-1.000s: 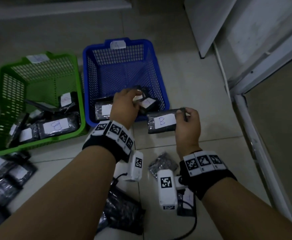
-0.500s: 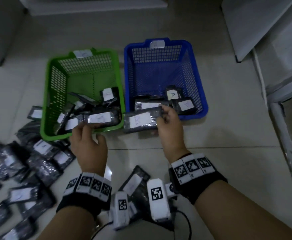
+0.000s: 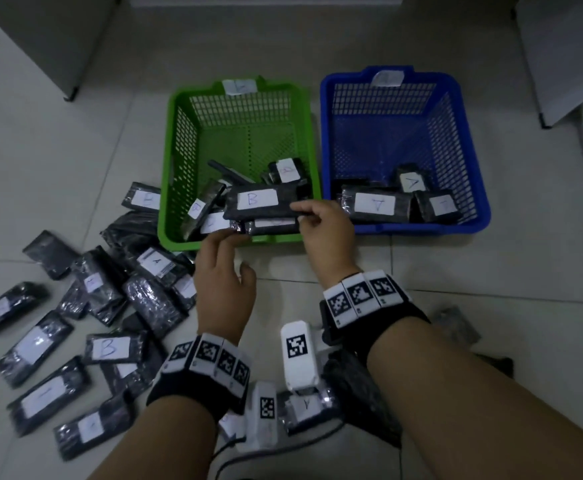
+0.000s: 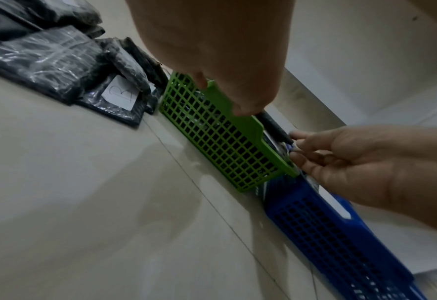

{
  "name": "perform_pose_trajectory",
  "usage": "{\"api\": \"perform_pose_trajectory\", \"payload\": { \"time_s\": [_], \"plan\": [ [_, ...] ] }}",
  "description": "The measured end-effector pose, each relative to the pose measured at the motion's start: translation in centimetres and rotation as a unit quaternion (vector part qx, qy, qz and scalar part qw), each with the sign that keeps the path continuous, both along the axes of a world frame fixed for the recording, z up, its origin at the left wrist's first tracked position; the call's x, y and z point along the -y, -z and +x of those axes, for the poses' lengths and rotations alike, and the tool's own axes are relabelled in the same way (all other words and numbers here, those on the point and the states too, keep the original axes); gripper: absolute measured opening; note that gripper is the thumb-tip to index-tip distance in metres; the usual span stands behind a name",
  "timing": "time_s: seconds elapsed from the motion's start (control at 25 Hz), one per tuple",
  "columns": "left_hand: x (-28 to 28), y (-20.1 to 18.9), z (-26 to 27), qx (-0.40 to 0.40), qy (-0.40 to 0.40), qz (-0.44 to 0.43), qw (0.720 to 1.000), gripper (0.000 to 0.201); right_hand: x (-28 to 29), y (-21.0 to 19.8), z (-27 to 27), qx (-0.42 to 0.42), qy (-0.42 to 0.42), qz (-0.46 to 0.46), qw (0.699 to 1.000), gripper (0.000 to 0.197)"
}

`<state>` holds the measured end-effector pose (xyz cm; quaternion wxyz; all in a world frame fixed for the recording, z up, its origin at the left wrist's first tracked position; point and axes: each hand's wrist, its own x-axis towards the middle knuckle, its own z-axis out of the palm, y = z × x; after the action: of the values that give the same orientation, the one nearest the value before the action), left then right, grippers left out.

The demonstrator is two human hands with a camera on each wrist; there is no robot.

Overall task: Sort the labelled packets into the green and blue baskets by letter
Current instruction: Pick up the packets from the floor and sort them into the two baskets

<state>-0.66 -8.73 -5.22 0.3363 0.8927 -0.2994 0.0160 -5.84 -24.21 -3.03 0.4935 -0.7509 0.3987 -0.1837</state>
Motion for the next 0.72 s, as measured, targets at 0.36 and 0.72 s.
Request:
{"api": "perform_pose_trajectory", "payload": {
  "time_s": [0.36, 0.72],
  "plan": [
    [5.1, 2.3, -10.8, -0.113, 0.262, 0.03, 0.958, 0.025, 2.8, 4.9, -22.0, -0.165, 0.132, -0.113, 0.971, 0.028],
    [14.0, 5.1, -22.5, -0.168, 0.364, 0.205, 0.893, 0.07, 1.5, 7.3, -33.0, -0.315, 0.17, -0.006, 0.934, 0.065]
  ]
}}
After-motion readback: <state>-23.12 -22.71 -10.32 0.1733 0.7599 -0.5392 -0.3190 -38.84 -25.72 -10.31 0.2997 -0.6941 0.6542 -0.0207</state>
